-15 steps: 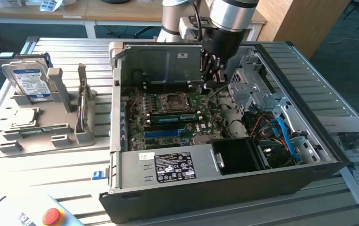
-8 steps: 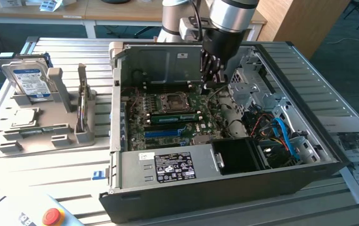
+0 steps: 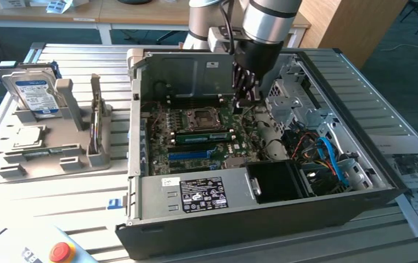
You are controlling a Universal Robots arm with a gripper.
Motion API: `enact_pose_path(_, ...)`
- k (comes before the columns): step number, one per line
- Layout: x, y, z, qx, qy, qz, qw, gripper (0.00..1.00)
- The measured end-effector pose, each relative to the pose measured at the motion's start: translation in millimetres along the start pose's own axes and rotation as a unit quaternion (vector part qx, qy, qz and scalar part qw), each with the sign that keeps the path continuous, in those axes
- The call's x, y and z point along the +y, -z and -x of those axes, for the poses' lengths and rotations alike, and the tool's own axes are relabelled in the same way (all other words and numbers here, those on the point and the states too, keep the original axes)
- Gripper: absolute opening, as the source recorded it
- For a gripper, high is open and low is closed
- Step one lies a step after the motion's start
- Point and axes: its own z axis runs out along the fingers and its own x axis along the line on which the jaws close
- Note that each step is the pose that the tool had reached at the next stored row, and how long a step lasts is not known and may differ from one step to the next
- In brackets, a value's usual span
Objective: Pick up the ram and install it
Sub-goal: 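Press down the ram until it locks into place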
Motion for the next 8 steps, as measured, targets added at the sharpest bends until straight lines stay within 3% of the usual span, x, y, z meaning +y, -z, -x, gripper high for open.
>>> enact_pose_path(8,-0.7,-12.1,0.1,0.0,0.0,0.0,1.0,0.11)
